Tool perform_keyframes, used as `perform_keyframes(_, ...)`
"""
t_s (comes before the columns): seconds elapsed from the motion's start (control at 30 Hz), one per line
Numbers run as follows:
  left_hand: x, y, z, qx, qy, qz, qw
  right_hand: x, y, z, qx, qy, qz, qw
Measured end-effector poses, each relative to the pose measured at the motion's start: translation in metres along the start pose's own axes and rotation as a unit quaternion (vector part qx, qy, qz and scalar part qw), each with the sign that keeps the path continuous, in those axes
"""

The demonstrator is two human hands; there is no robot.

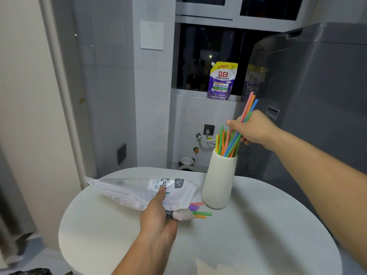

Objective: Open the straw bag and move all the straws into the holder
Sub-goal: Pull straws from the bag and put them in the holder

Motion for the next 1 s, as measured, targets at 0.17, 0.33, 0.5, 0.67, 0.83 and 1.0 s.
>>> perform_keyframes(0.17, 0.001, -0.001, -0.003, -0.006, -0.006, 0.000, 1.000, 0.007, 0.002, 0.006, -0.039, -0.037, 0.010, 0.999)
perform_keyframes(0.33, -0.001, 0.001, 0.002, -0.003, -0.003, -0.003, 1.000, 0.011, 0.003, 0.010, -0.111, -0.076, -0.005, 0.991)
perform_keyframes(0.5, -0.001, -0.002, -0.004, -0.006, -0.010, 0.005, 1.000, 0.012, 0.007, 0.017, -0.132, -0.152, 0.042, 0.979)
perform_keyframes(0.67, -0.001, -0.001, -0.001, -0.009, -0.003, 0.002, 1.000, 0.000, 0.018, 0.021, -0.091, -0.152, 0.118, 0.977)
perform_keyframes(0.83, -0.002, 0.002, 0.001, -0.006, -0.015, -0.009, 1.000, -0.013, 0.025, 0.028, -0.040, -0.128, 0.134, 0.982)
perform_keyframes(1.0, -0.003, 0.003, 0.003, 0.004, -0.021, -0.001, 1.000, -0.015, 0.017, 0.036, -0.082, -0.130, 0.088, 0.984)
Point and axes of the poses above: each hand's wrist, its own z-axis away from the middle knuckle, its own y-axis out of the palm, x = y × z, the point moved 3 cm from there along -z, towards the middle knuckle, and after that the axes turned 10 degrees about -x, right-handed, at the moved point
